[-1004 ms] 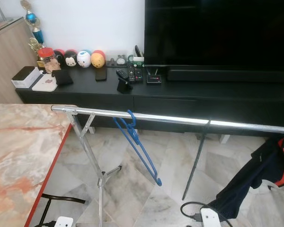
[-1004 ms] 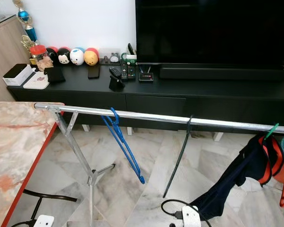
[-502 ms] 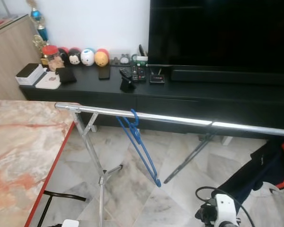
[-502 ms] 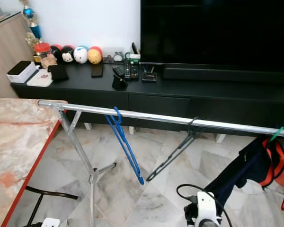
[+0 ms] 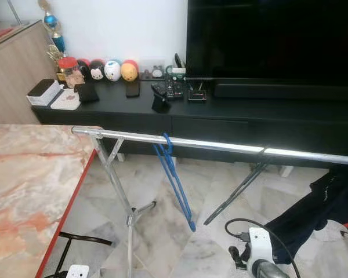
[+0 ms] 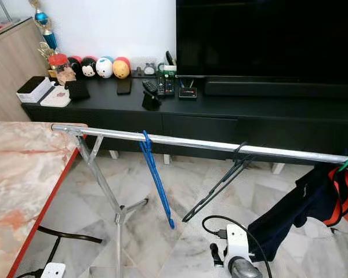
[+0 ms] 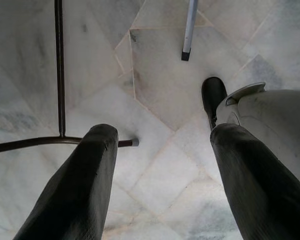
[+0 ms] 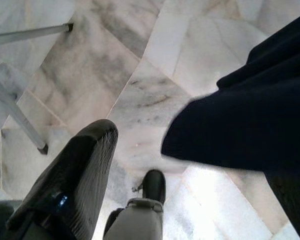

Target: Hang hanger

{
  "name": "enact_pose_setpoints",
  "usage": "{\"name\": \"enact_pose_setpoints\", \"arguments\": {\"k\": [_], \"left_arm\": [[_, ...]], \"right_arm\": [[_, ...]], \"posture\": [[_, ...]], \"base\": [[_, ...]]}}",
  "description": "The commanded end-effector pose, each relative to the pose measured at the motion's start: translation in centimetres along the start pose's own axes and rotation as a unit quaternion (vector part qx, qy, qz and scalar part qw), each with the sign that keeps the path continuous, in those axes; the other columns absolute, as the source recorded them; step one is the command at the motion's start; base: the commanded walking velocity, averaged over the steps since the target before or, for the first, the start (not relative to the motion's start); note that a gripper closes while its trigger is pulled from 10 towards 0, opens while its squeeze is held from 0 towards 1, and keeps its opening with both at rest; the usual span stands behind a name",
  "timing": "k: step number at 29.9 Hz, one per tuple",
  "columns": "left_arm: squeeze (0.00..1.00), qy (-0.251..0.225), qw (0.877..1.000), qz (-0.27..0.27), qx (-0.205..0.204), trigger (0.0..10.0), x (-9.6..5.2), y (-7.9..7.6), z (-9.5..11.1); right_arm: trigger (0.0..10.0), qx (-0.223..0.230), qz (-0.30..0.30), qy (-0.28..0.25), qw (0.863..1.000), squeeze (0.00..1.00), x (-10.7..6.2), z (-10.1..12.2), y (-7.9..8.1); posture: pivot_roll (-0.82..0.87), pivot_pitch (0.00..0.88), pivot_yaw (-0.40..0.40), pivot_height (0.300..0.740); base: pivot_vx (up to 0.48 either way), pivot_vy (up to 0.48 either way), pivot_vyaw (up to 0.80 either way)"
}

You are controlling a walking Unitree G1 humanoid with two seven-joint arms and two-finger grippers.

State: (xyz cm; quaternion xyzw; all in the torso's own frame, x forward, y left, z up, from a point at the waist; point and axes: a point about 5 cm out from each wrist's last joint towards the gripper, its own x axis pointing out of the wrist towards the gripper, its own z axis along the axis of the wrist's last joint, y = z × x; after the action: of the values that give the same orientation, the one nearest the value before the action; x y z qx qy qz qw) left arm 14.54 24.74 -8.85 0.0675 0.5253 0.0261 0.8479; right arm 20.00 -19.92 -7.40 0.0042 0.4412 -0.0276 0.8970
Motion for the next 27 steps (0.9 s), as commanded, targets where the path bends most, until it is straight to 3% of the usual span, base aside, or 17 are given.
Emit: {"name": "enact_pose_setpoints", "arguments": {"k": [1, 27], "left_arm": [[0.0, 0.001, 1.0, 0.003, 0.012, 10.0, -0.05, 0.38, 0.01], [0.0, 0.004, 1.0, -0.01, 0.014, 10.0, -0.03, 0.02, -0.17]], "right_arm": [[10.0, 0.0, 0.005, 0.007, 1.0, 0.0, -0.04, -0.4, 0.18], [10.0, -0.021, 0.005, 0.016, 1.0, 0.0, -0.05, -0.59, 0.23]], "posture": [[-0.12, 0.0, 0.064, 0.74], [-0.12, 0.0, 0.052, 0.74]], "base": [[0.0, 0.0, 0.0], [-0.276, 0.0, 0.0]]}}
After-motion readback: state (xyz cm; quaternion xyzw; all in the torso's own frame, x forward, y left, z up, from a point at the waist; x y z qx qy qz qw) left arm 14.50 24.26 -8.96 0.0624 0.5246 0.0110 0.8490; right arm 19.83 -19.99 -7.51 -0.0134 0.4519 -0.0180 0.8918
